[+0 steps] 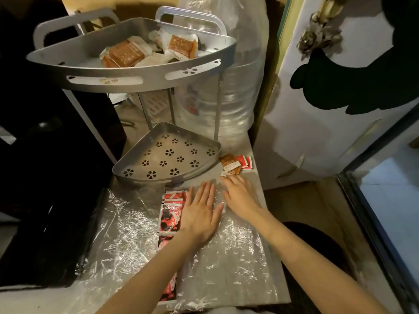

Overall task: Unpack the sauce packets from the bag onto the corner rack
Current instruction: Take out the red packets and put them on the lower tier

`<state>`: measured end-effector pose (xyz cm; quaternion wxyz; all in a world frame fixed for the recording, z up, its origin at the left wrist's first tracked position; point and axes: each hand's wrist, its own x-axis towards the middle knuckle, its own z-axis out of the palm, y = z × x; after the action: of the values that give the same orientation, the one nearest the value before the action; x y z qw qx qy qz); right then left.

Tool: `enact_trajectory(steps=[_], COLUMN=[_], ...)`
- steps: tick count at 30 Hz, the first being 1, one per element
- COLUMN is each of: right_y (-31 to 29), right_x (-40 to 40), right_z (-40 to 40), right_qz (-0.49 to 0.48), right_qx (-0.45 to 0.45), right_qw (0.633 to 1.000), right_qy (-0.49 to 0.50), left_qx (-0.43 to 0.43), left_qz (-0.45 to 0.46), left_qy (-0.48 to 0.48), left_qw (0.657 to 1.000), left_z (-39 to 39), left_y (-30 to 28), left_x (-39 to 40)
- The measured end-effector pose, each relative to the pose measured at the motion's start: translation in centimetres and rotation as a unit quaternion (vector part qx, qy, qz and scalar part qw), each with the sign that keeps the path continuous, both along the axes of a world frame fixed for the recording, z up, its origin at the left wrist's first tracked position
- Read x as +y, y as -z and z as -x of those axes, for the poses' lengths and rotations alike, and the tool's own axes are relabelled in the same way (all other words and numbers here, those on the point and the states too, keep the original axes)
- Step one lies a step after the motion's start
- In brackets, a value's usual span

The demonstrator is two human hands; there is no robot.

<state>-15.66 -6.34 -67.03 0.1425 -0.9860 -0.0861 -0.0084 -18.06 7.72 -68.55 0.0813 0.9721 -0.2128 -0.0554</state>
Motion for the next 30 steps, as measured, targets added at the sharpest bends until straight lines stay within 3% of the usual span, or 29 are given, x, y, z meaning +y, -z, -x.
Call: enact_trajectory(steps=[21,26,30], right_y=[0.4,-0.5,-1.2], right_x=[-4.5,-6.6,-8.0], right_z=[2.6,3.0,3.1], right_qz=[-0.206,-0.355,-0.498], right_qx=[-0.069,-0.067,-0.019], right_qw=[0.969,0.906,0.810], right_qy=[0.117,0.219,0.308], left_qx=[-0.010,-0.019,-0.026], left_qz=[0.000,0.009,0.047], left_qy=[0.020,0.026,0.033], left_qw=[1.000,0.999,0.998], left_z=[0.0,0.1,0.1], left_y=[0.9,0.7,0.7], left_x=[0.4,0.5,0.7])
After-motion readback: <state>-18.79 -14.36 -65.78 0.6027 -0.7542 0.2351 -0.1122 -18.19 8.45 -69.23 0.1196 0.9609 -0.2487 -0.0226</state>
